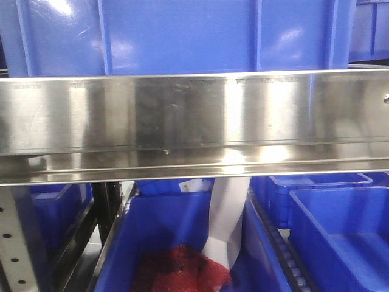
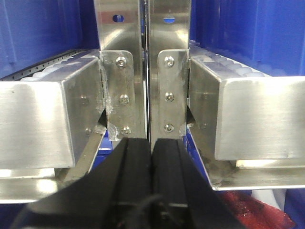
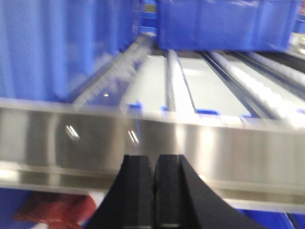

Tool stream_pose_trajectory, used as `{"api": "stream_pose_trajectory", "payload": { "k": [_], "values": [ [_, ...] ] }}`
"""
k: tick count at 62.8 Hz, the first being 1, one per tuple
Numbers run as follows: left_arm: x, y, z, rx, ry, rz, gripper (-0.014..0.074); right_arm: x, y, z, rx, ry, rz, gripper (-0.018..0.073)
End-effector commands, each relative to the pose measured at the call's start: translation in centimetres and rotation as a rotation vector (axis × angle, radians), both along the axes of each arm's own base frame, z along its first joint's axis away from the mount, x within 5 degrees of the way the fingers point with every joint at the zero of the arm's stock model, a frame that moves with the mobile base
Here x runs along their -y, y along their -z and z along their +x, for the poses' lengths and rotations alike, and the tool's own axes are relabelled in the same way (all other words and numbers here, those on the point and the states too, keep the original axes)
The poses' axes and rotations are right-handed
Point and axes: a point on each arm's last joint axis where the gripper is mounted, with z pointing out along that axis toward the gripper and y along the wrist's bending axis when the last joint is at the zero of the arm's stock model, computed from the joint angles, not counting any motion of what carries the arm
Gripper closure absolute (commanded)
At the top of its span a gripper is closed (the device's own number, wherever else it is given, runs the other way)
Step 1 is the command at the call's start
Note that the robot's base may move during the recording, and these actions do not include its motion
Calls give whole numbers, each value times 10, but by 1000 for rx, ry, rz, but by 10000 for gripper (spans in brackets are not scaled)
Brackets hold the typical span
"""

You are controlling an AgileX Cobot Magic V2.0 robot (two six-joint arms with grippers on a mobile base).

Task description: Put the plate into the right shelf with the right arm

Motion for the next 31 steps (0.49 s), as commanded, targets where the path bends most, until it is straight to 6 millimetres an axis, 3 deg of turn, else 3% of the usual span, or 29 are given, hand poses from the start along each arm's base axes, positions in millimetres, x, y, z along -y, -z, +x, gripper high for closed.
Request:
{"api": "stream_pose_trajectory", "payload": {
  "k": [1, 10, 31],
  "values": [
    [-1, -5, 0, 83, -13, -8, 643, 1, 1, -1, 121, 22, 1, 504],
    [-1, -5, 0, 83, -13, -8, 643, 3, 22, -4, 132, 54, 2, 504],
    [-1, -5, 0, 83, -13, -8, 643, 5, 23, -5, 128, 96, 40, 504]
  ]
}}
